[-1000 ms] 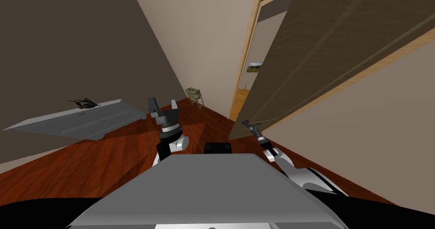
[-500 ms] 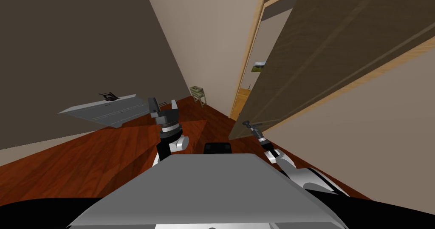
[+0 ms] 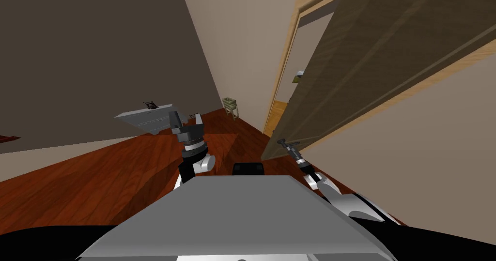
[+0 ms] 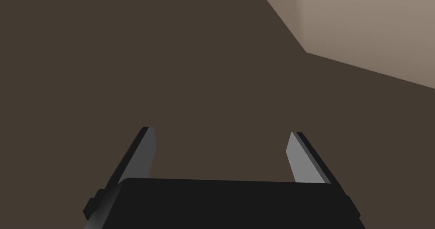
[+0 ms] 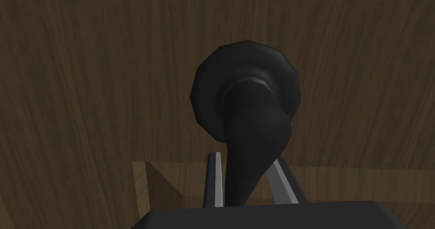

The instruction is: Pull the door open

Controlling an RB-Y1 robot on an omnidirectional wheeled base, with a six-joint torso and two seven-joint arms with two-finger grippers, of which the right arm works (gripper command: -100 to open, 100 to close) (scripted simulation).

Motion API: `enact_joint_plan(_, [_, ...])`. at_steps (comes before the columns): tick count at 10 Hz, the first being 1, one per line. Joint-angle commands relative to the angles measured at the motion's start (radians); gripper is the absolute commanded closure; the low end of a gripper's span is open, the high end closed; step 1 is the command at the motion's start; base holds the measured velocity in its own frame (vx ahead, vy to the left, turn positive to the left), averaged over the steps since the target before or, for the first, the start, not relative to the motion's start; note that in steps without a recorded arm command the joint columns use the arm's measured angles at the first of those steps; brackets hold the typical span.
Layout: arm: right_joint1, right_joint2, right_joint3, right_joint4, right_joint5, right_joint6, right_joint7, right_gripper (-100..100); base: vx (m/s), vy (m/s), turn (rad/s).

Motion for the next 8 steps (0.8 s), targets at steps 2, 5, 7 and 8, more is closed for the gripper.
enact_joint_plan(2, [-0.002, -0.001, 0.0, 0.01, 0.0, -0.011, 0.0, 100, -0.13, -0.051, 0.061])
enact_joint_plan(5, [-0.001, -0.003, 0.002, 0.023, 0.001, -0.025, -0.001, 100, -0.156, -0.071, 0.145])
enact_joint_plan(7, [-0.002, -0.005, 0.002, 0.028, 0.001, -0.032, -0.001, 100, -0.171, -0.084, 0.137])
enact_joint_plan(8, [-0.002, -0.006, 0.002, 0.032, 0.001, -0.036, -0.002, 100, -0.193, -0.09, 0.185])
